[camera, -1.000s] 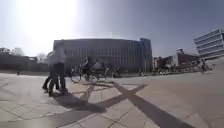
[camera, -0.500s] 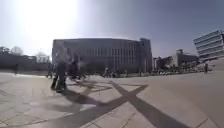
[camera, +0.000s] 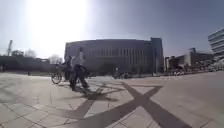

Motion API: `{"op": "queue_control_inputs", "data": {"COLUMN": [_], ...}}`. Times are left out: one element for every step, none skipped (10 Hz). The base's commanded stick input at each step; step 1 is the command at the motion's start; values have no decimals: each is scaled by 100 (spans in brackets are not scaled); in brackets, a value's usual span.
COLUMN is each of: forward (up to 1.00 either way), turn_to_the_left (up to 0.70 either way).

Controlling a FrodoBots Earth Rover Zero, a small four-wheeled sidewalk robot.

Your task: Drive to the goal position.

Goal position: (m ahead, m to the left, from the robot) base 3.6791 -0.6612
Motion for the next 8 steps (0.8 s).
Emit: {"op": "queue_control_inputs", "data": {"forward": [50,50,50,50,50,50,50,50], "turn_to_the_left": [0,0,0,0,0,0,0,41]}}
